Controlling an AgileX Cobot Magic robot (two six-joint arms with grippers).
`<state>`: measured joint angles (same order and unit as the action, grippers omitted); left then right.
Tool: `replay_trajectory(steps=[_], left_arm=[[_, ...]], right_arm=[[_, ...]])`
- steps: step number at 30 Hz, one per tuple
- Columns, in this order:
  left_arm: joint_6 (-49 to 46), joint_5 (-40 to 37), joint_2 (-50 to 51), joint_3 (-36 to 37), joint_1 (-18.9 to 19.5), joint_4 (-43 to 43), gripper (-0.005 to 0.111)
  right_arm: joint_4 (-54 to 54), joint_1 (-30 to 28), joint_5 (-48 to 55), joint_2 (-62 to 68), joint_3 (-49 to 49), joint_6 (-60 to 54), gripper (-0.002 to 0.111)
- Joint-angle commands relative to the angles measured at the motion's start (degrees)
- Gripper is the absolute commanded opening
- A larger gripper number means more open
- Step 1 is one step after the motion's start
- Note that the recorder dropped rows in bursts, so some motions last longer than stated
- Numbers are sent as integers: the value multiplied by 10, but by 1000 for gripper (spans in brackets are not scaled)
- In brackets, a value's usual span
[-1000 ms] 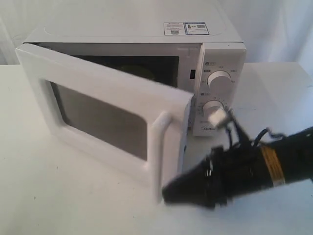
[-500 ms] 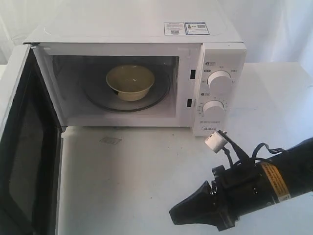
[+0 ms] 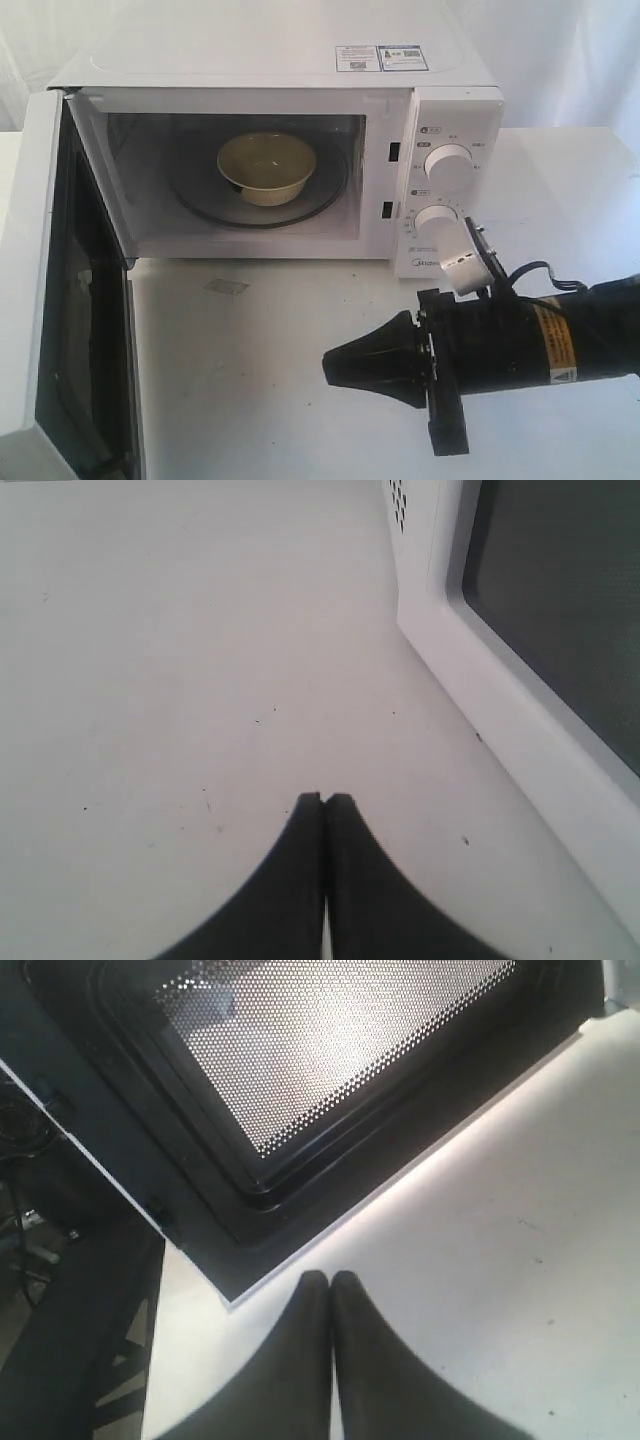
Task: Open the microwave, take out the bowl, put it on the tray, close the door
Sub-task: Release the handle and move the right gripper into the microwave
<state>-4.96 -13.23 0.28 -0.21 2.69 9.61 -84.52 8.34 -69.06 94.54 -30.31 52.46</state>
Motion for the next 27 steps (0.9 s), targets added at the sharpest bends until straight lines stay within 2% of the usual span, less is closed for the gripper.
replay_trajectory(steps=[1, 4, 8, 10, 13, 15, 17, 20, 21, 22, 25, 26, 27], left_arm=[[1, 0, -3, 2, 0, 5, 0], [1, 0, -3, 2, 0, 5, 0], [1, 0, -3, 2, 0, 5, 0], [1, 0, -3, 2, 0, 5, 0], [1, 0, -3, 2, 0, 5, 0], [1, 0, -3, 2, 0, 5, 0], [1, 0, -3, 2, 0, 5, 0], [1, 0, -3, 2, 0, 5, 0], [1, 0, -3, 2, 0, 5, 0], [1, 0, -3, 2, 0, 5, 0], [1, 0, -3, 2, 0, 5, 0], [1, 0, -3, 2, 0, 5, 0], [1, 0, -3, 2, 0, 5, 0]], right_arm=[[9, 37, 3, -3, -20, -23, 0], [5, 87, 59, -3, -43, -23, 0], [14, 161, 193, -3, -80, -2, 0], [26, 201, 299, -3, -100, 18, 0], [28, 286, 583, -4, -154, 42, 0], [22, 332, 694, -4, -189, -7, 0], [22, 361, 744, -4, -220, -81, 0], [16, 379, 796, 0, -272, -122, 1], [16, 379, 809, 4, -285, -122, 5], [12, 379, 828, 11, -301, -122, 15], [-57, 379, 868, 36, -329, -122, 56], [-82, 379, 883, 53, -342, -122, 63], [-93, 379, 897, 69, -352, -122, 63]])
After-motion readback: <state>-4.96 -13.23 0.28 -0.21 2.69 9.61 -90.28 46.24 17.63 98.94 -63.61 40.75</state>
